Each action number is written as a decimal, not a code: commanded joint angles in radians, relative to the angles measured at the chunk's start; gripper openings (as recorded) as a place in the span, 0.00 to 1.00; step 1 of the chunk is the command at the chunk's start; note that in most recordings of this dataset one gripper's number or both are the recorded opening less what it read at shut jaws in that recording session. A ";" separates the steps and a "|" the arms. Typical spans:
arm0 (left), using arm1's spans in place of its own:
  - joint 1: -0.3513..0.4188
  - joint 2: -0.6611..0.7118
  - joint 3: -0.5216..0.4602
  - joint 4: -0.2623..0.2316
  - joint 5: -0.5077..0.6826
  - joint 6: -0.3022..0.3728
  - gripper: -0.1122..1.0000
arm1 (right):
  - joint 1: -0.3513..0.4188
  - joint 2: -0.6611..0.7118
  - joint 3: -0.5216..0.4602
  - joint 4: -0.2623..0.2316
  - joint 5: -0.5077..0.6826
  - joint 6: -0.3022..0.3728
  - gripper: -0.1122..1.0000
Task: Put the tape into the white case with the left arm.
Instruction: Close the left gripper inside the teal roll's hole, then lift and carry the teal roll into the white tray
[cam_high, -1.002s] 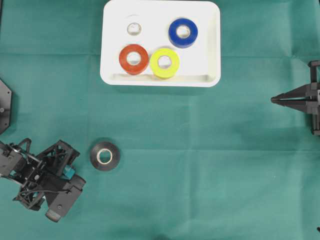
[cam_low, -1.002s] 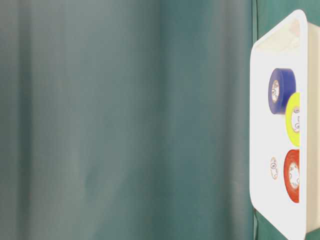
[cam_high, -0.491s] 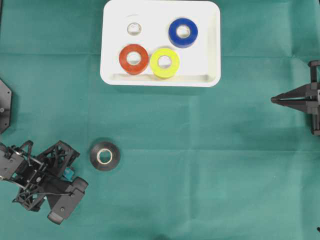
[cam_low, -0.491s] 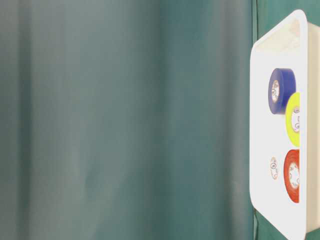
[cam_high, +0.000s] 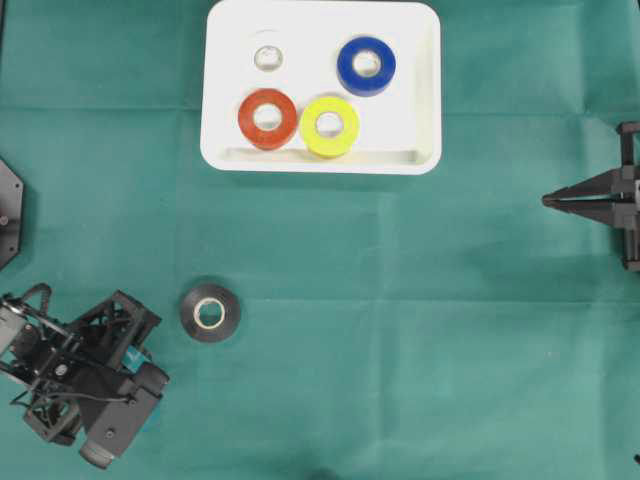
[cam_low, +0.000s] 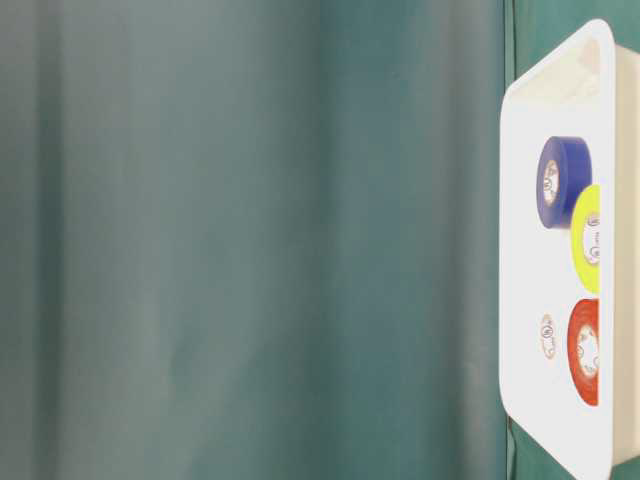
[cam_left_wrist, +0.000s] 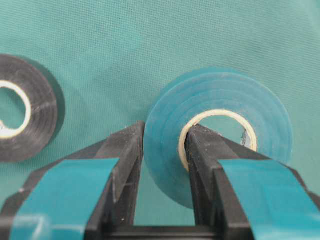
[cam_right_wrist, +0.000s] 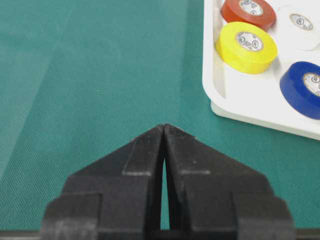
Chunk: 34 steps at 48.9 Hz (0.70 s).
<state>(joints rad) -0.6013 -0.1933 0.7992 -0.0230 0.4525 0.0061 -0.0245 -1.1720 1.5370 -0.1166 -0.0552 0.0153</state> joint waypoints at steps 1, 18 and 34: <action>-0.005 -0.046 -0.032 -0.003 0.040 -0.002 0.30 | 0.000 0.009 -0.011 -0.002 -0.009 0.000 0.01; 0.015 -0.089 -0.020 -0.002 0.091 -0.002 0.30 | 0.000 0.009 -0.011 0.000 -0.009 0.000 0.01; 0.207 -0.098 -0.005 0.002 0.087 0.005 0.30 | 0.000 0.009 -0.011 -0.002 -0.009 0.000 0.01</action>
<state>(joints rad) -0.4418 -0.2669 0.8069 -0.0245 0.5446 0.0077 -0.0245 -1.1704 1.5370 -0.1166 -0.0552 0.0153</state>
